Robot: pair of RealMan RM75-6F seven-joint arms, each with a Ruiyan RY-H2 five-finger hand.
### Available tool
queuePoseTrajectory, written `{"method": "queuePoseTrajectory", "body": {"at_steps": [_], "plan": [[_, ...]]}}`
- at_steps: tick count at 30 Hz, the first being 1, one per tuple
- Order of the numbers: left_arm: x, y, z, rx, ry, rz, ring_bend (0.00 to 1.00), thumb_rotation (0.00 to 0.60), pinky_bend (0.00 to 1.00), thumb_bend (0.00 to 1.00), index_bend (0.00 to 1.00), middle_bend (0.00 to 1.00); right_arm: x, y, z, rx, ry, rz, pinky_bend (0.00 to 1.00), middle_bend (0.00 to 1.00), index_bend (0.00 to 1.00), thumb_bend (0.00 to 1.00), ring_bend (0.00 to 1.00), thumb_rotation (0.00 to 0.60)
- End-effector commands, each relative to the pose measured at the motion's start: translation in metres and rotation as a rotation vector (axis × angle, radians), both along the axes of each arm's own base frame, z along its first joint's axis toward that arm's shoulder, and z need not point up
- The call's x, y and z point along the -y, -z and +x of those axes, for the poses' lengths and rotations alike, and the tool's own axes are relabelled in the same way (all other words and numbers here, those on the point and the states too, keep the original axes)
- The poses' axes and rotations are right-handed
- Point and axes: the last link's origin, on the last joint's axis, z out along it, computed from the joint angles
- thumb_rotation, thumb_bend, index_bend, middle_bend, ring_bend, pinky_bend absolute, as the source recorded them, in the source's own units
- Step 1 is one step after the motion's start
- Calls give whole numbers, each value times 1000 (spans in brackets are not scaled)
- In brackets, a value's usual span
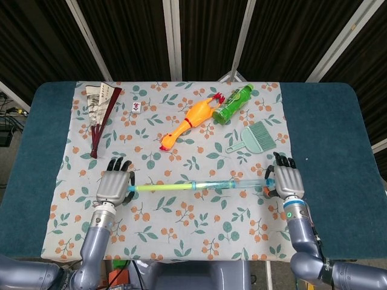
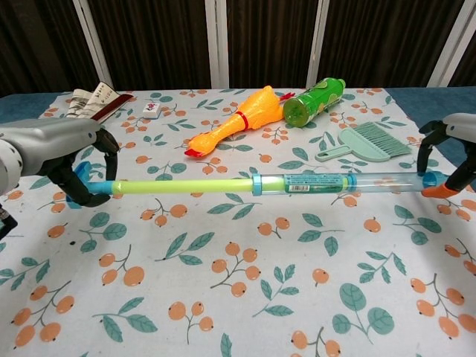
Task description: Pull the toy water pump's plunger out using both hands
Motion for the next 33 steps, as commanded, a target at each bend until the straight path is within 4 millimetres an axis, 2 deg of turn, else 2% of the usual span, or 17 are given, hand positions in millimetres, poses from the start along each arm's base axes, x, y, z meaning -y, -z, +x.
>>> {"method": "queuePoseTrajectory", "body": {"at_steps": [1, 20, 33], "plan": [[-2, -4, -6, -13, -3, 1, 0, 600, 23, 490, 650, 123, 1, -3, -4, -6, 9, -6, 0, 43, 649, 377, 0, 600], [-12, -32, -28, -31, -15, 9, 0, 600, 23, 490, 648, 122, 6, -18, -16, -27, 47, -38, 0, 43, 648, 377, 0, 600], [-12, -40, -37, -36, -15, -2, 0, 600, 23, 490, 644, 121, 8, -25, -25, -34, 65, -56, 0, 43, 648, 377, 0, 600]]}}
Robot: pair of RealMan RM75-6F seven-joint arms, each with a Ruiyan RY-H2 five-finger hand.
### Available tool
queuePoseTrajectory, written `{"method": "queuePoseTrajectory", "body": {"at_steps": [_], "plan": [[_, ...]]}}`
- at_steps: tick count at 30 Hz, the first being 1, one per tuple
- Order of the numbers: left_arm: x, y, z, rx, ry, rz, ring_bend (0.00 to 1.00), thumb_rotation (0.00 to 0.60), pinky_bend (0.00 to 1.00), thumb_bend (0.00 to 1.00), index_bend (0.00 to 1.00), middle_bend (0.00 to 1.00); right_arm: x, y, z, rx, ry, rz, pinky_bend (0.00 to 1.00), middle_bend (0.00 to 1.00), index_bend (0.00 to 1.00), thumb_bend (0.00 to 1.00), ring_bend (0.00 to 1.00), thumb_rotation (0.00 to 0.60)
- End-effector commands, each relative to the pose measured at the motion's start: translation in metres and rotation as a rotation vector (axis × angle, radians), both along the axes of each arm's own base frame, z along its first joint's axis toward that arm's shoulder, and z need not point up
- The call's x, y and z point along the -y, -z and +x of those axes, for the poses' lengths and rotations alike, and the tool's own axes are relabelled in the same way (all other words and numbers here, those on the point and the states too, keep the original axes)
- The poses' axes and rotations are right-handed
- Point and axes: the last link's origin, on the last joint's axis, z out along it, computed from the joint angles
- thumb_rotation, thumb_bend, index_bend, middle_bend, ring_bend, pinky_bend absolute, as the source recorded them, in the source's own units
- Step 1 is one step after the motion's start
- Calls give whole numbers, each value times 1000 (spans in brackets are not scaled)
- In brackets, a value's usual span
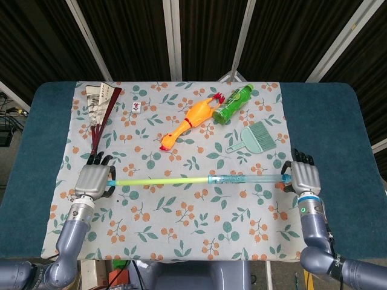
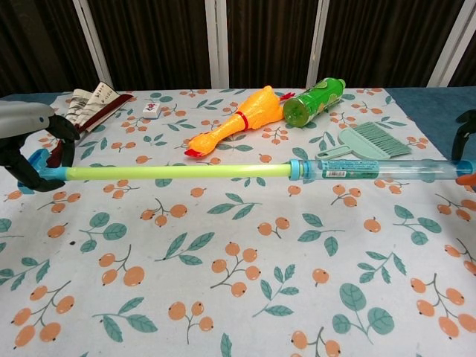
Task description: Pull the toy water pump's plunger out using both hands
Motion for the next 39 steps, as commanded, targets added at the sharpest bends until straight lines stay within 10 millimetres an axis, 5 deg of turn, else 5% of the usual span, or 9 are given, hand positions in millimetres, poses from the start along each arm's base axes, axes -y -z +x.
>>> {"method": "queuePoseTrajectory", "body": {"at_steps": [1, 9, 17, 30, 35, 39], "plan": [[0, -1, 0, 0, 2, -1, 0, 600, 23, 490, 643, 120, 0, -1, -1, -2, 0, -1, 0, 43, 649, 377, 0, 600], [0, -2, -3, -2, 1, -5, 0, 600, 23, 456, 571, 94, 0, -3, -4, -5, 5, -3, 0, 43, 622, 377, 0, 600], [4, 0, -1, 5, 10, -37, 0, 600, 21, 201, 275, 17, -3, -2, -6, -8, -1, 26, 0, 0, 16, 377, 0, 600], [15, -10, -4, 106, 31, -26, 0, 600, 20, 147, 167, 24, -12, -11, -7, 29, -24, 20, 0, 0, 0, 359, 0, 600], [31, -28, -26, 183, 27, 8, 0, 600, 12, 71, 18, 2, -31, -23, -4, 110, -66, 16, 0, 0, 0, 336, 0, 600], [46, -52, -45, 226, 56, 68, 0, 600, 2, 70, 0, 0, -57, -44, -8, 137, -134, -4, 0, 0, 0, 334, 0, 600]]}}
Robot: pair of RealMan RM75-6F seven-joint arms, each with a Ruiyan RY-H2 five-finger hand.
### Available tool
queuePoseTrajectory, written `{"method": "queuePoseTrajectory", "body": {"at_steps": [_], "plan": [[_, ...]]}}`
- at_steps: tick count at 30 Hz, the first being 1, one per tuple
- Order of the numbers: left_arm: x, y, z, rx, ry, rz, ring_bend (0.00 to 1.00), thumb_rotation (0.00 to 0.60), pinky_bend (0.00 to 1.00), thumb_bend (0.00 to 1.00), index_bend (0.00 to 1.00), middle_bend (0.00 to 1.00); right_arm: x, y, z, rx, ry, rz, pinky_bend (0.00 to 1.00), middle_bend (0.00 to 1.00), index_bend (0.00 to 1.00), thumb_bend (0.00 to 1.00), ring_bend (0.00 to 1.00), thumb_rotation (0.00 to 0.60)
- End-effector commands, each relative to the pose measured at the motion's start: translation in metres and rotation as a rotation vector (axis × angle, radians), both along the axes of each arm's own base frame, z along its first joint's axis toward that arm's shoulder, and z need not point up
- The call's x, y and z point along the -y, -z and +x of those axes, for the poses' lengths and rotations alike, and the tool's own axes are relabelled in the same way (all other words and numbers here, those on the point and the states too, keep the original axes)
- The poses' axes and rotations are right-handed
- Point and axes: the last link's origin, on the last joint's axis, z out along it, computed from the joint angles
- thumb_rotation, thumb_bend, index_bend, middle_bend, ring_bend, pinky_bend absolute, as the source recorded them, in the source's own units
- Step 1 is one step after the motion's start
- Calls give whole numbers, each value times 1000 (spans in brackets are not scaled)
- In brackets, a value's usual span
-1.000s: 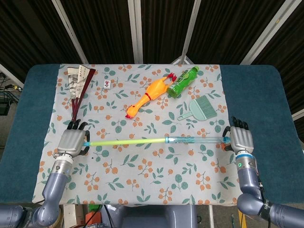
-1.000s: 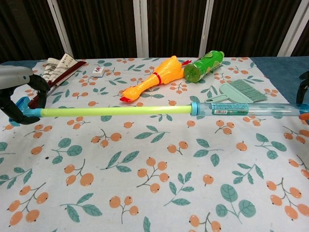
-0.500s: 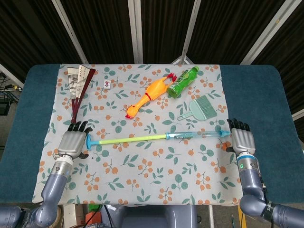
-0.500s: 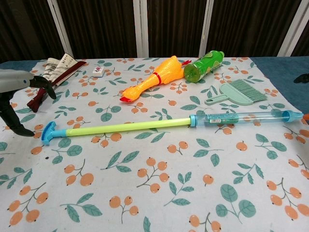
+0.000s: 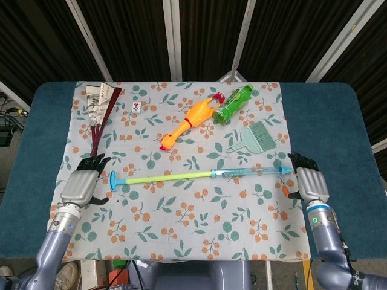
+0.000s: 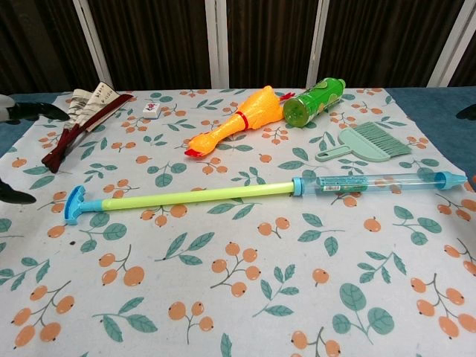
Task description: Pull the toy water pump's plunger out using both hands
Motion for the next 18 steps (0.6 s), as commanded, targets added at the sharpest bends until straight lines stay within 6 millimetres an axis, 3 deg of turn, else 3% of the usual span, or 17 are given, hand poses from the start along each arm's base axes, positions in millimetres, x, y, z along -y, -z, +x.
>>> {"method": "queuePoseTrajectory", "body": {"at_steps": [1, 10, 18], "plan": [[23, -29, -28, 38, 18, 62, 0, 600, 2, 70, 0, 0, -35, -25, -7, 43, -57, -18, 0, 0, 0, 333, 0, 600], [82, -83, -82, 35, 55, 148, 0, 600, 0, 68, 0, 0, -103, -73, -35, 22, -94, -85, 0, 0, 0, 329, 0, 600], [138, -110, -114, 46, 93, 196, 0, 600, 0, 69, 0, 0, -167, -87, -55, -50, -120, -159, 0, 0, 0, 330, 0, 600]]}}
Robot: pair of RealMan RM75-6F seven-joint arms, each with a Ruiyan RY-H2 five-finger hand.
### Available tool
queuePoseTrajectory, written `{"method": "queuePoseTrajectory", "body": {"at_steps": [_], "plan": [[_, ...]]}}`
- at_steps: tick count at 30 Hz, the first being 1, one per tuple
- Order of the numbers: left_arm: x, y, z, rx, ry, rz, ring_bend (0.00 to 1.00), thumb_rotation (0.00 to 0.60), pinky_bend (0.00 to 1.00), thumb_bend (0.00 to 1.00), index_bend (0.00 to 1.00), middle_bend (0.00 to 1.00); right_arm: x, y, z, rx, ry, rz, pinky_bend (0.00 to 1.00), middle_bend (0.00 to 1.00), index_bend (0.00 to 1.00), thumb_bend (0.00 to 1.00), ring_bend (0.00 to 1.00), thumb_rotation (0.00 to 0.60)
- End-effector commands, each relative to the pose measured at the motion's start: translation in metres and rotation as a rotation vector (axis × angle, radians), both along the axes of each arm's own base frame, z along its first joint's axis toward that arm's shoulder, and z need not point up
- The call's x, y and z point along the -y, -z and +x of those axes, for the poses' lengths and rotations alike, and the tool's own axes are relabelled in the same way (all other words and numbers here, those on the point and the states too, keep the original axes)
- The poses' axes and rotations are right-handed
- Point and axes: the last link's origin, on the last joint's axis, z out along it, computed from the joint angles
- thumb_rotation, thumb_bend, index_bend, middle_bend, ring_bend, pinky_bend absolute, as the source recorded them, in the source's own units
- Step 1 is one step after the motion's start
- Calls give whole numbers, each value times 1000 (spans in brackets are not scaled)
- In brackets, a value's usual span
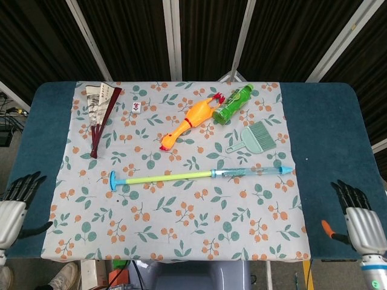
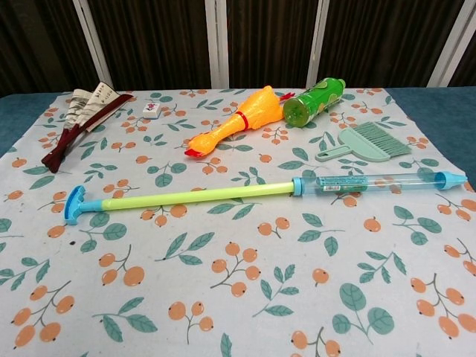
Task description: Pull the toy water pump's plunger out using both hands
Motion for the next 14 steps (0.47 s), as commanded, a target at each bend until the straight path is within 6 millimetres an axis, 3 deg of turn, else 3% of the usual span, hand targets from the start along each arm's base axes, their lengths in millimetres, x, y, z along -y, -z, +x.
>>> {"method": "queuePoseTrajectory", "body": {"at_steps": [1, 8, 14], "plan": [[27, -14, -21, -28, 2, 6, 0, 600, 0, 69, 0, 0, -35, -6, -13, -54, -23, -33, 0, 0, 0, 330, 0, 600], [35, -25, -36, 0, 15, 56, 0, 600, 0, 70, 0, 0, -48, -11, -20, -23, -41, -127, 0, 0, 0, 329, 0, 600], [27, -15, -36, -6, 37, 55, 0, 600, 0, 69, 0, 0, -47, -10, -22, -14, -7, -104, 0, 0, 0, 329, 0, 600]]}}
